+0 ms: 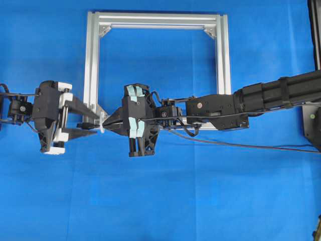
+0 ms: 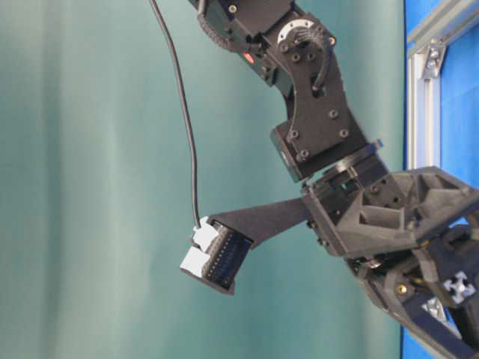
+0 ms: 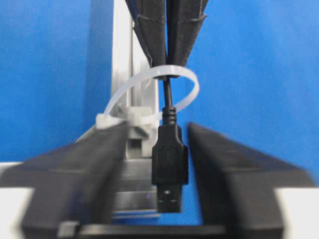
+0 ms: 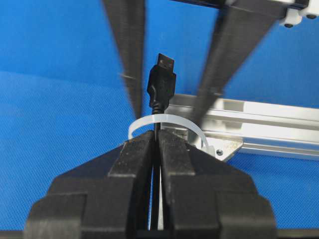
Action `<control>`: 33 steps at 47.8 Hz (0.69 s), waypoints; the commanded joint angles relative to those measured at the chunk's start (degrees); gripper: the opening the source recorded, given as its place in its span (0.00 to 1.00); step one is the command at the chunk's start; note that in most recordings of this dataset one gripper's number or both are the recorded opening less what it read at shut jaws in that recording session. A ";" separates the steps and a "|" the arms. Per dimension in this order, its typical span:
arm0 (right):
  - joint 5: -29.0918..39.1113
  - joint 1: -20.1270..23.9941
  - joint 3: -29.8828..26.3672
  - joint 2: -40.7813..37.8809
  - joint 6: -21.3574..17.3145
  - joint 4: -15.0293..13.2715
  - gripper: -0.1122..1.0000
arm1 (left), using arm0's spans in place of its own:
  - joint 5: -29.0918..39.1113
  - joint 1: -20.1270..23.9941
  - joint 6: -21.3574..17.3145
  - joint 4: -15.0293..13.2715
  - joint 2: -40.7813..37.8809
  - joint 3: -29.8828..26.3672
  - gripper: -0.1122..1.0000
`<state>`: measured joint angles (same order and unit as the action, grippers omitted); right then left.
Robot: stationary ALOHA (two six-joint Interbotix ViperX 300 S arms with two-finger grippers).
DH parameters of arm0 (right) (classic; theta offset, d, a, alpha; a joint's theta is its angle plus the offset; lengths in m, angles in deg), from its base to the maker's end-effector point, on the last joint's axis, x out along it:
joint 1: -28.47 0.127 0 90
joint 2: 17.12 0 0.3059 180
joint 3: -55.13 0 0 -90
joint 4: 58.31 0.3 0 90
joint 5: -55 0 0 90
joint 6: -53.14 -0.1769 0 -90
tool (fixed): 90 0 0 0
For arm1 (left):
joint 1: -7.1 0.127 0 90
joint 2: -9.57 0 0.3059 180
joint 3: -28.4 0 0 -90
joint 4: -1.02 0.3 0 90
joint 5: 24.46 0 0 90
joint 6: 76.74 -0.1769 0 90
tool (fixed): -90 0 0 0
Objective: Insert the wire through the string loop located on the left side.
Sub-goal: 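Close the left gripper on the USB plug beyond the loop, then open the right gripper and pull the cable leftward with the left gripper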
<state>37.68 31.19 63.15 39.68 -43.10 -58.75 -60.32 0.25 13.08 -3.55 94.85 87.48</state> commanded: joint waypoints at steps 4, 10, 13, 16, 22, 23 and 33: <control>-0.18 0.00 -0.88 1.23 0.18 -0.09 0.13 | -0.35 0.18 -0.09 0.09 0.62 -0.70 0.22; -0.18 0.00 -0.79 1.14 0.18 -0.18 0.13 | -0.26 0.18 -0.09 0.09 0.62 -0.70 0.23; -0.18 0.00 -0.79 1.23 0.18 -0.44 0.13 | -0.26 0.18 -0.09 0.09 0.62 -0.70 0.23; 0.26 0.00 -0.88 1.23 0.18 -0.88 0.13 | -0.09 0.18 -0.09 0.09 0.62 -0.70 0.23; 0.62 0.00 -0.88 1.23 0.18 -1.05 0.13 | 0.09 0.18 -0.09 0.18 0.62 -0.70 0.23; 0.70 0.00 -0.88 1.23 0.18 -1.05 0.13 | 0.09 0.18 -0.09 0.09 0.62 -0.79 0.23; 0.79 0.00 -0.88 1.23 0.00 -1.05 0.13 | 0.09 0.18 -0.09 0.09 0.62 -0.70 0.23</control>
<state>38.56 31.02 63.15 39.68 -42.92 -59.72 -60.06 0.25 13.08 -3.55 94.85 87.31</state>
